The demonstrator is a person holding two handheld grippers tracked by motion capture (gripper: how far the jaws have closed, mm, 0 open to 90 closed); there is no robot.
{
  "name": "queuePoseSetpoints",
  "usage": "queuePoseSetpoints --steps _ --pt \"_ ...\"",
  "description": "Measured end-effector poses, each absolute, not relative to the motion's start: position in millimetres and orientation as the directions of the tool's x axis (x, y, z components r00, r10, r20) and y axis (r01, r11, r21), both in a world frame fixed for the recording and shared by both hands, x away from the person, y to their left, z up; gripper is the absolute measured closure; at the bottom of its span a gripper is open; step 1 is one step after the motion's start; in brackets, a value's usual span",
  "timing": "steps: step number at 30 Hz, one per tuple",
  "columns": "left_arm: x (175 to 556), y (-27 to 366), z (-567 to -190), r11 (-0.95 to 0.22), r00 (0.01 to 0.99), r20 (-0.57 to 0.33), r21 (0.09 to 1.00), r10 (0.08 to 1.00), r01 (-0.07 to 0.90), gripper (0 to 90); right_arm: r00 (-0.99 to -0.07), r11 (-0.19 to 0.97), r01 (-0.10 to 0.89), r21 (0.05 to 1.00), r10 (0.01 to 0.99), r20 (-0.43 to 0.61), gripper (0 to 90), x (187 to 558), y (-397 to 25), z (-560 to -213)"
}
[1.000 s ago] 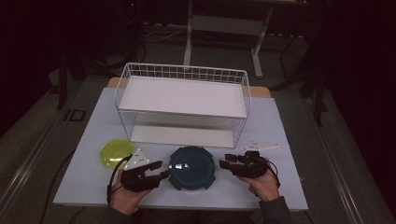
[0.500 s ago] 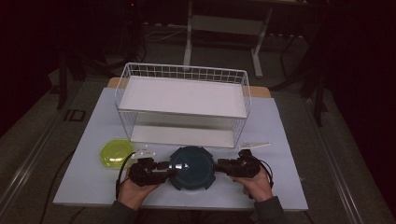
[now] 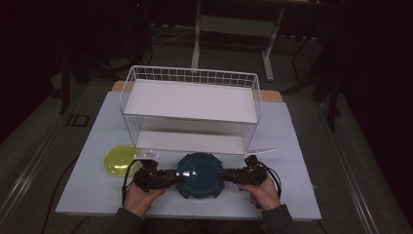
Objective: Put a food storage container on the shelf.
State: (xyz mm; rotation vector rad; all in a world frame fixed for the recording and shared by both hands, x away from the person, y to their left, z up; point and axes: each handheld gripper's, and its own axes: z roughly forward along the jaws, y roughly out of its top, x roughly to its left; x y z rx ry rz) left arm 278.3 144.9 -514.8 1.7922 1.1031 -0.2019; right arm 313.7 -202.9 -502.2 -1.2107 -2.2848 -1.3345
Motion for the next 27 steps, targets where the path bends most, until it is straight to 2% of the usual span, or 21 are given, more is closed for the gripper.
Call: queuePoseSetpoints --steps 2,4,7,10,13,17,21,27 --pt "280.3 146.8 -518.0 -0.085 0.551 -0.623 0.616 0.555 0.783 50.4 -0.626 0.236 0.752 0.615 0.548 0.555 58.4 313.8 -203.0 -501.3" --pt "279.9 147.4 -519.5 -0.072 0.54 -0.639 0.607 0.547 0.791 51.7 -0.625 0.237 0.751 0.616 0.556 0.548 59.6 313.4 -202.7 -499.9" --pt "278.6 146.0 -516.9 -0.078 0.538 -0.632 0.605 0.558 0.792 52.2 -0.619 0.231 0.753 0.616 0.568 0.543 61.6 312.6 -202.1 -498.6" --pt "276.6 144.0 -512.9 -0.082 0.537 -0.621 0.608 0.571 0.79 53.0 -0.62 0.224 0.747 0.625 0.574 0.535 68.0 310.7 -204.3 -495.3" --pt "275.4 142.2 -509.7 -0.08 0.541 -0.613 0.616 0.575 0.783 55.6 -0.632 0.245 0.736 0.632 0.585 0.509 68.4 307.5 -204.9 -492.2" --pt "275.1 140.2 -507.0 -0.081 0.548 -0.605 0.626 0.578 0.775 57.8 -0.616 0.216 0.755 0.619 0.556 0.558 70.9 308.3 -213.2 -495.3" --pt "274.6 139.6 -507.0 -0.078 0.554 -0.601 0.634 0.575 0.769 58.0 -0.615 0.212 0.76 0.615 0.542 0.573 70.7 309.1 -215.6 -497.0" --pt "273.1 139.4 -507.0 -0.082 0.569 -0.593 0.648 0.57 0.757 59.1 -0.596 0.214 0.784 0.583 0.522 0.61 61.7 311.3 -216.3 -502.7"
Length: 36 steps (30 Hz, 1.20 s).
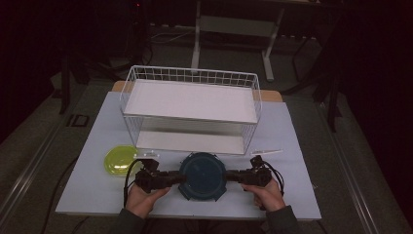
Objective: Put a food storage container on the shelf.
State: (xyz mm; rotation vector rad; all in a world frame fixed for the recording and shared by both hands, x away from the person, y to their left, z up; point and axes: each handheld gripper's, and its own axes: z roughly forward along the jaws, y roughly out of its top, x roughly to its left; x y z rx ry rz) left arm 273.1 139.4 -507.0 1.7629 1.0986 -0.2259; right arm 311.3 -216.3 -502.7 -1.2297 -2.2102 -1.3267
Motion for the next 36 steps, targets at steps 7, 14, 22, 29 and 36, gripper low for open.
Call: queuePoseSetpoints --steps 7,14,22,29,36 --pt "272.1 141.7 -506.1 -0.09 0.573 -0.601 0.642 0.557 0.761 62.3 -0.564 0.188 0.816 0.546 0.462 0.685 65.8 312.7 -218.9 -508.3" --pt "268.9 142.3 -501.7 -0.083 0.564 -0.609 0.635 0.557 0.768 66.9 -0.558 0.158 0.816 0.556 0.463 0.688 69.9 308.0 -220.5 -505.1" --pt "265.1 141.1 -492.5 -0.094 0.557 -0.598 0.628 0.577 0.772 71.2 -0.563 0.149 0.807 0.571 0.483 0.67 72.8 300.0 -220.2 -498.9" --pt "259.0 140.6 -484.8 -0.104 0.559 -0.567 0.639 0.605 0.762 74.1 -0.589 0.172 0.782 0.599 0.517 0.621 74.4 290.9 -215.8 -489.1" --pt "257.5 144.0 -482.3 -0.09 0.563 -0.551 0.661 0.615 0.745 75.5 -0.614 0.187 0.757 0.626 0.53 0.585 74.9 288.3 -210.2 -485.1"
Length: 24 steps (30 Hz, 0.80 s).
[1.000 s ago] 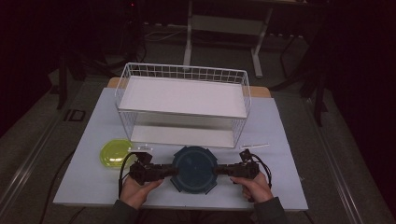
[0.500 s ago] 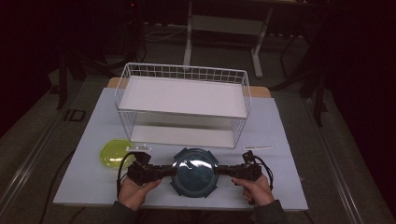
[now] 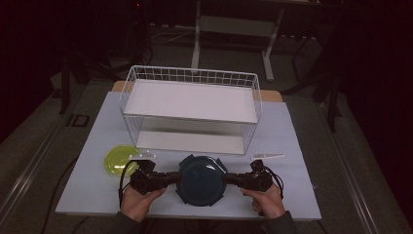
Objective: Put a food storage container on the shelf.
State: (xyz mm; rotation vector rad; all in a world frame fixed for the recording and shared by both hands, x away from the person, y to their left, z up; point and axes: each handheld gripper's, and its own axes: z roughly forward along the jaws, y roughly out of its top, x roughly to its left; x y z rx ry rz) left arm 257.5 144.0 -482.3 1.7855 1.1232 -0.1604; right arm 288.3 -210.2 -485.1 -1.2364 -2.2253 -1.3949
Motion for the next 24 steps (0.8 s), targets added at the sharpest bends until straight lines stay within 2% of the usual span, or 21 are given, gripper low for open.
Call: queuePoseSetpoints --steps 24 --pt "259.7 147.5 -453.2 -0.076 0.613 -0.486 0.742 0.623 0.666 75.6 -0.696 0.185 0.661 0.727 0.514 0.502 74.9 294.9 -207.0 -454.2"
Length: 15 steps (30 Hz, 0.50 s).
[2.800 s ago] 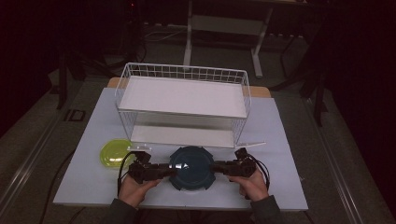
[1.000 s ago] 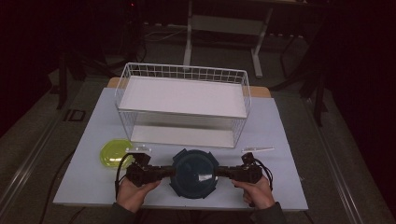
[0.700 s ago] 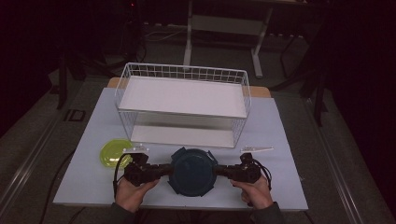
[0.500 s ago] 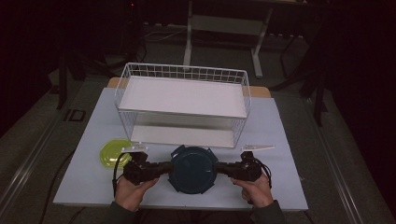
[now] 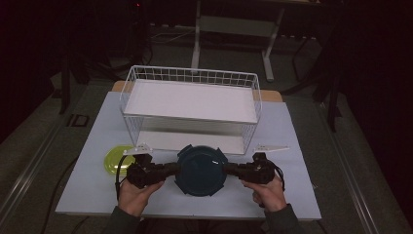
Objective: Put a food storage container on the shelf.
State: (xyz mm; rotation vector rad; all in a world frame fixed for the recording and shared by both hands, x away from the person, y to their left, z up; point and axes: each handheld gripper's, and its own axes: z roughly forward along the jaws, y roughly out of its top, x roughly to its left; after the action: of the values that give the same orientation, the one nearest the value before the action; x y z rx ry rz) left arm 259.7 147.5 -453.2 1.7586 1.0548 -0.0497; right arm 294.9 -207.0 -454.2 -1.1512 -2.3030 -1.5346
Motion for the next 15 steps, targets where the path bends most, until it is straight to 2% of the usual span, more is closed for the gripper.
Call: queuePoseSetpoints --steps 15 --pt "263.1 151.7 -428.2 -0.064 0.632 -0.464 0.774 0.621 0.631 75.6 -0.72 0.184 0.63 0.755 0.502 0.479 74.9 300.5 -204.5 -428.2"
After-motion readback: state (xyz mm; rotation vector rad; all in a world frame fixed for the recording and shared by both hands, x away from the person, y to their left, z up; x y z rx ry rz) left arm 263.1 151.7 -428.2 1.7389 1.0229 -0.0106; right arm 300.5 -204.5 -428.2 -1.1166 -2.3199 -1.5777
